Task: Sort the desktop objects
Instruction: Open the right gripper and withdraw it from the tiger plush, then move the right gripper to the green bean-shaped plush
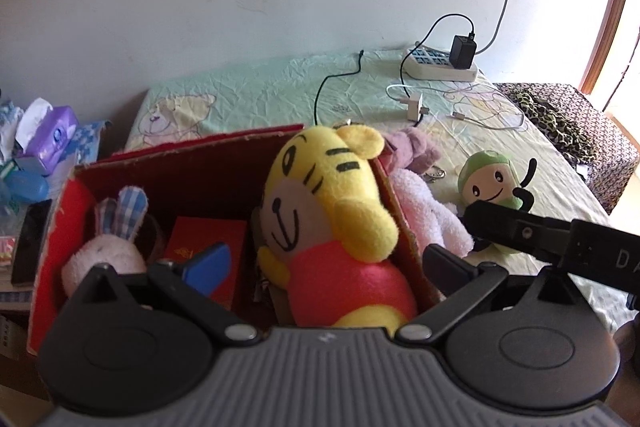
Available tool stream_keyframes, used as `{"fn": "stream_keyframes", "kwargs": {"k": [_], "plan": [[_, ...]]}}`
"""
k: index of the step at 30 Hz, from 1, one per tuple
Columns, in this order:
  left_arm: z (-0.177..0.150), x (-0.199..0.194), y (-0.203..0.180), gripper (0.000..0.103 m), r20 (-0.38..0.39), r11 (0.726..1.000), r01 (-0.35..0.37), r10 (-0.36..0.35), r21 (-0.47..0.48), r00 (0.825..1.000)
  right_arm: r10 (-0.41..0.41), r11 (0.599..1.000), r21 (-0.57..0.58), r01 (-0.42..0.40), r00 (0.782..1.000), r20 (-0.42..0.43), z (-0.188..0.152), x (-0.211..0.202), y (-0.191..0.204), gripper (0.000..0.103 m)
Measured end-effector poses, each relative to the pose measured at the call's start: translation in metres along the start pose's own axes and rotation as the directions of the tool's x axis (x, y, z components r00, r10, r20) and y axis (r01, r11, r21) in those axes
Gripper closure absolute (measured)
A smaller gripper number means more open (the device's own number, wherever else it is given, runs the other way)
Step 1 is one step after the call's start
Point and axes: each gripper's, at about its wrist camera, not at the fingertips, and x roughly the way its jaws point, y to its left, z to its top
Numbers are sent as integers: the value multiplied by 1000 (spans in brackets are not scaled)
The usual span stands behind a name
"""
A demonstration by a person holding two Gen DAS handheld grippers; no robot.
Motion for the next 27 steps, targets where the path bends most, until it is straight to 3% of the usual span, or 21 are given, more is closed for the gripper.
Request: {"fn": "stream_keyframes", "kwargs": {"k": [7, 18, 27], "plan": [[2, -6, -31, 1, 13, 1000, -28, 28, 1, 1000, 13, 1000, 21, -12, 1000, -12, 12, -16, -28, 66], [1, -5, -100, 1, -6, 995, 100, -100, 21, 995, -2, 998, 64, 5, 999, -47, 31, -38, -92, 60], [-6, 33, -139, 1, -43, 983, 176, -178, -44, 983, -9, 993, 114, 19, 996, -90, 43, -39, -150, 60]]}}
